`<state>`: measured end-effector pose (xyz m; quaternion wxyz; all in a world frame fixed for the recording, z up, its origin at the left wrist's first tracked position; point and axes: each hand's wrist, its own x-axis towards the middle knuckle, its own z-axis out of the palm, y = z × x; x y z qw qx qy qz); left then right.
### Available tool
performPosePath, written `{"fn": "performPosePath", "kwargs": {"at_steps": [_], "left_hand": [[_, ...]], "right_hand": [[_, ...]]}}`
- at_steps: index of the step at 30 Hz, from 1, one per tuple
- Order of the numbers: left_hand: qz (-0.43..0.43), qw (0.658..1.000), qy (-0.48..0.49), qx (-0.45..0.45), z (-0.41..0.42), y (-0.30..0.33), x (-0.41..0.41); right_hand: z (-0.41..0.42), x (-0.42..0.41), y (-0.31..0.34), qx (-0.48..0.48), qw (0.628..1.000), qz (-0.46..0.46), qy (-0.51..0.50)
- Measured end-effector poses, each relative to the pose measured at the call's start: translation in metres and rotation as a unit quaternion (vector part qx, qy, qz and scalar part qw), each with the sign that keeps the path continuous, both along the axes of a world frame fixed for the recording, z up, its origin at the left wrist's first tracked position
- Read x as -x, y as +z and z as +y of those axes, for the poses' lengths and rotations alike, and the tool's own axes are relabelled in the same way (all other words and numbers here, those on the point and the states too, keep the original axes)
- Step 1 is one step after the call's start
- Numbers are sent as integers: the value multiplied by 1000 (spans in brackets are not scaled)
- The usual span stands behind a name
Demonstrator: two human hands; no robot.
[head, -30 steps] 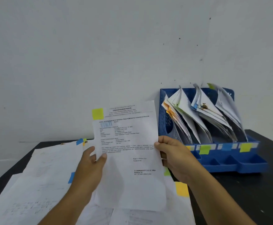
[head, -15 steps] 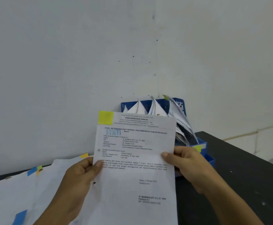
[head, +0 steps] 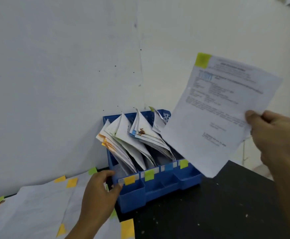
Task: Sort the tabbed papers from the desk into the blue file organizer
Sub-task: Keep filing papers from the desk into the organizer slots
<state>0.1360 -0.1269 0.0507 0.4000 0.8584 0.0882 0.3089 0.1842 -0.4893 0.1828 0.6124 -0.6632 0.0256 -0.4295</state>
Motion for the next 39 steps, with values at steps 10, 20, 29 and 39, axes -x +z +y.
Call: {"fn": "performPosePath", "kwargs": {"at_steps": [10,20,29,39], "left_hand": [[15,999,-2,-37,-12,-29,-23],[35,998,-11,46,-11,-38,-28],[47,995,-34,76,-9,-36,-27],[54,994,-40,84,-8,-37,-26]], "right_hand": [[29,-72,18,239,962,-3,-133],[89,-141,-10,323,946,28,-30],[98,-165,-54,394,910,127,12],[111,-155,-24,501,845,167,-83]]}}
